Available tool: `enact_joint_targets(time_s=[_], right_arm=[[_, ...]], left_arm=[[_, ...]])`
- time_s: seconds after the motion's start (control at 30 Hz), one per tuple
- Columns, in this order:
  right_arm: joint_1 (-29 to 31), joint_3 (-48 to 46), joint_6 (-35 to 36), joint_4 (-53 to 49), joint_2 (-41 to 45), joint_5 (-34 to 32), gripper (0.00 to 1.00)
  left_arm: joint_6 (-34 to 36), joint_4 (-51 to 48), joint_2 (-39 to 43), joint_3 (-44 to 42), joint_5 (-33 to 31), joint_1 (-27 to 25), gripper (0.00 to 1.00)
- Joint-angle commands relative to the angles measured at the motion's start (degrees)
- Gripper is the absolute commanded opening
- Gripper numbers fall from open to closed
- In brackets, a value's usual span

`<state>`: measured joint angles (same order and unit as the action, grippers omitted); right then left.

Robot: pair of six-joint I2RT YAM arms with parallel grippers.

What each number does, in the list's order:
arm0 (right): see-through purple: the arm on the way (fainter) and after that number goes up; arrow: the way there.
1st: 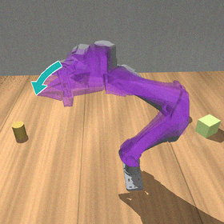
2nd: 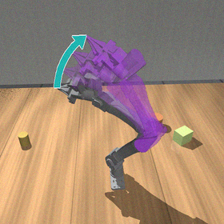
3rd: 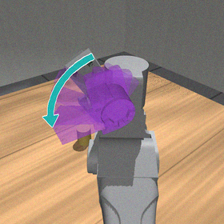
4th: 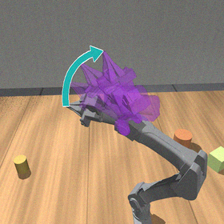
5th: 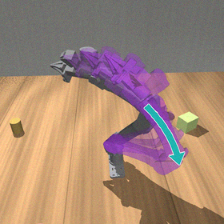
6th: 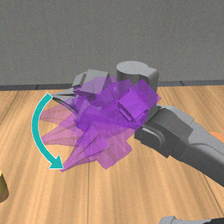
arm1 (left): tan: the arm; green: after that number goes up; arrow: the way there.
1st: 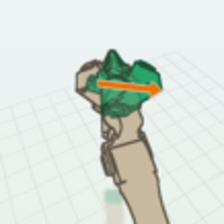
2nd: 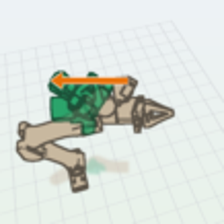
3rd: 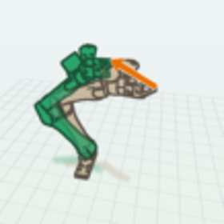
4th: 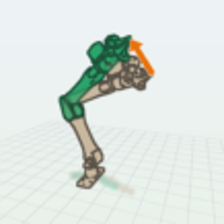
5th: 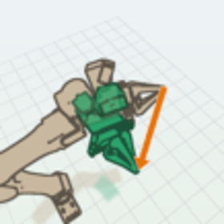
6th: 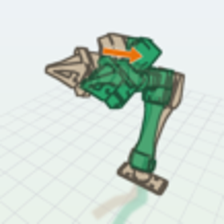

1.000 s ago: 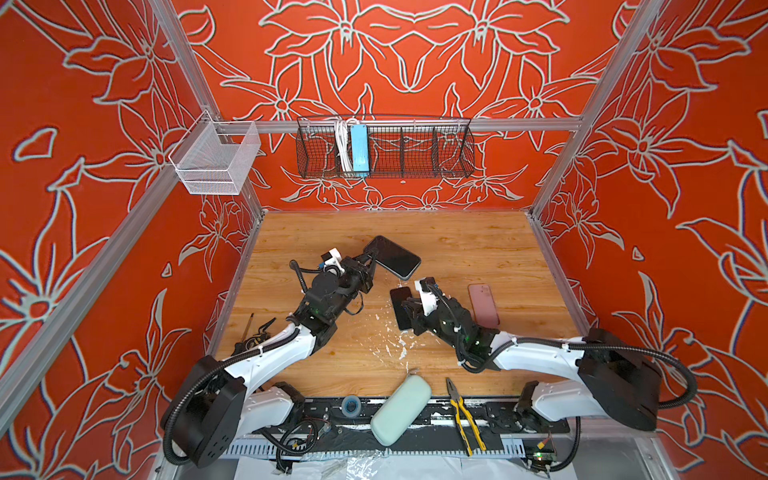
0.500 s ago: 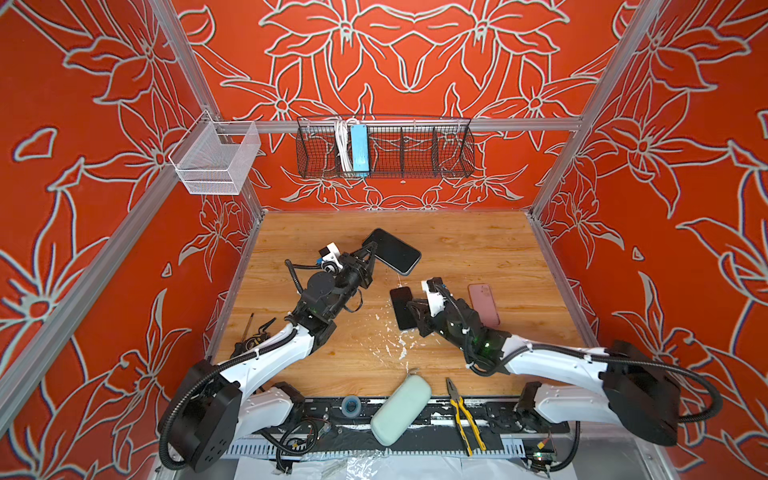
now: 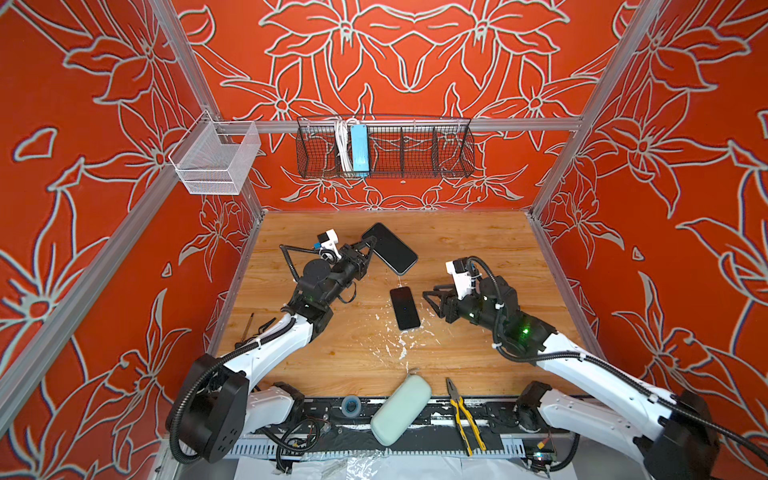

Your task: Take the phone out of the phone case

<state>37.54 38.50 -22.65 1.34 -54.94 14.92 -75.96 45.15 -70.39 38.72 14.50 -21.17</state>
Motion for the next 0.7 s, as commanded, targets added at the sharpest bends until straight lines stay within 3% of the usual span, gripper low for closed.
enact_joint_targets(time_s=[0.0, 0.17, 0.33, 0.47, 0.67], right_arm=[[-3.2, 5.1, 3.9, -9.3, 0.3, 11.5, 0.58], [-7.1, 10.8, 7.7, -14.7, -2.9, 20.0, 0.64], [-8.2, 16.3, 12.6, -19.9, -6.4, 23.8, 0.69], [-8.3, 20.6, 16.1, -23.8, -9.0, 25.4, 0.73], [-8.3, 24.0, 19.2, -27.1, -11.1, 26.9, 0.84]], left_arm=[[7.8, 1.8, -0.5, 5.1, 12.0, 2.6, 0.0], [17.9, -6.9, -1.4, 11.2, 23.2, 5.2, 0.0], [33.1, -19.5, -1.4, 17.9, 32.2, 5.7, 0.0], [41.6, -28.2, -1.0, 21.6, 35.3, 5.7, 0.0], [47.0, -30.5, -0.8, 23.4, 38.4, 5.8, 0.0]])
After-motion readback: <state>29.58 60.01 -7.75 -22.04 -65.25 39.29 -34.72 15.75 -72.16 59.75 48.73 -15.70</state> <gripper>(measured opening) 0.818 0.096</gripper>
